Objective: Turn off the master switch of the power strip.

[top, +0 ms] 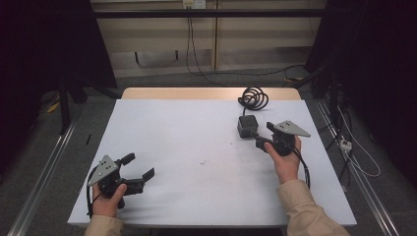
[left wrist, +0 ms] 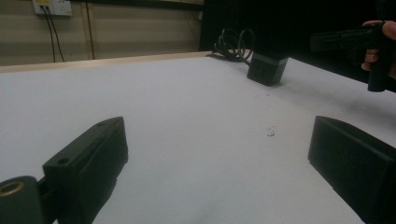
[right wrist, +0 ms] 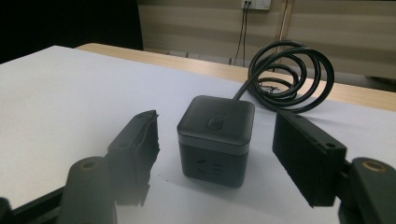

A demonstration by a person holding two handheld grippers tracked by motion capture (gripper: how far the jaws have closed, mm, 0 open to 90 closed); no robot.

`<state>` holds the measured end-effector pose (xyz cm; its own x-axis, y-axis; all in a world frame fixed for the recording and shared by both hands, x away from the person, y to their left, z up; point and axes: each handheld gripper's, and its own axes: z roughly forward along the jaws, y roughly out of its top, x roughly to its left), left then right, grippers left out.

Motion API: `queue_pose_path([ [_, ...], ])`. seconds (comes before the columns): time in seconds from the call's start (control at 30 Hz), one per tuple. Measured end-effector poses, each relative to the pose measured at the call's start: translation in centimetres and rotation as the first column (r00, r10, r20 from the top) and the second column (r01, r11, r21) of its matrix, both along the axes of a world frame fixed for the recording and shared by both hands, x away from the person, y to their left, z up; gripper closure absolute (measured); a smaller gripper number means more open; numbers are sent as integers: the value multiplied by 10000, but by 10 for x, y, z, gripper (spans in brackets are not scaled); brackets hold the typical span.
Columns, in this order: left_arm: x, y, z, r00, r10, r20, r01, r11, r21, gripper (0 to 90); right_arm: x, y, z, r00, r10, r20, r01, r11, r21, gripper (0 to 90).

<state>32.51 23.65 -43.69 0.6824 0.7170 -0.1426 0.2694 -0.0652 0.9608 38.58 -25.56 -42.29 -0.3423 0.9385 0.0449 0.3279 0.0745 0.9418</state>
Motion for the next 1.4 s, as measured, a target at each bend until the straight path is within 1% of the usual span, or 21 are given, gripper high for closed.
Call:
queue_pose_path([
  [0.03, 0, 0, 0, 10000, 0, 1, 0, 10000, -4, 48, 1, 0, -1, 10000, 21, -16, -21, 10000, 96, 349],
  [0.1, 0, 0, 0, 10000, -2, -3, 2, 10000, -3, 48, 2, -1, -1, 10000, -25, -42, 26, 9999, 121, 366],
  [0.17, 0, 0, 0, 10000, 4, 0, -4, 10000, 6, 48, 2, -1, -1, 10000, -35, -51, 35, 9999, 125, 379],
  [0.2, 0, 0, 0, 10000, 2, 2, -2, 10000, 3, 48, 3, -1, -2, 10000, -2, -8, 3, 9999, 143, 408],
  [0.27, 0, 0, 0, 10000, 2, 0, -2, 10000, 1, 48, 3, -1, -2, 10000, 8, -8, -8, 9999, 154, 418],
  [0.3, 0, 0, 0, 10000, -4, -3, 4, 10000, 9, 48, 4, 0, -2, 10000, 64, -43, -63, 9999, 101, 439],
  [0.4, 0, 0, 0, 10000, -3, -4, 3, 10000, 4, 48, 5, 1, -1, 9999, 92, -52, -92, 9999, 57, 451],
  [0.5, 0, 1, 0, 10000, -2, -4, 2, 10000, 3, 48, 7, 3, -1, 9998, 199, -40, -199, 9998, 9, 481],
  [0.67, 0, 1, 0, 10000, -3, -13, 3, 10000, -23, 48, 10, 4, -3, 9997, 212, -113, -213, 9997, -79, 515],
  [0.9, 0, 1, 0, 10000, 13, 0, -13, 10000, -55, 48, 12, 3, -3, 9995, 282, -169, -282, 9996, -35, 559],
  [1.07, 0, 1, 0, 10000, -14, -1, 14, 10000, -13, 48, 14, 4, -1, 9990, 382, -241, -382, 9993, -18, 590],
  [1.2, 0, 1, 0, 10000, 1, -22, -1, 10000, -16, 48, 17, 6, 2, 9983, 461, -345, -464, 9989, -59, 634],
  [1.4, 1, 1, 0, 10000, 5, -25, -6, 10000, -56, 48, 20, 7, 3, 9980, 507, -381, -510, 9987, -76, 662],
])
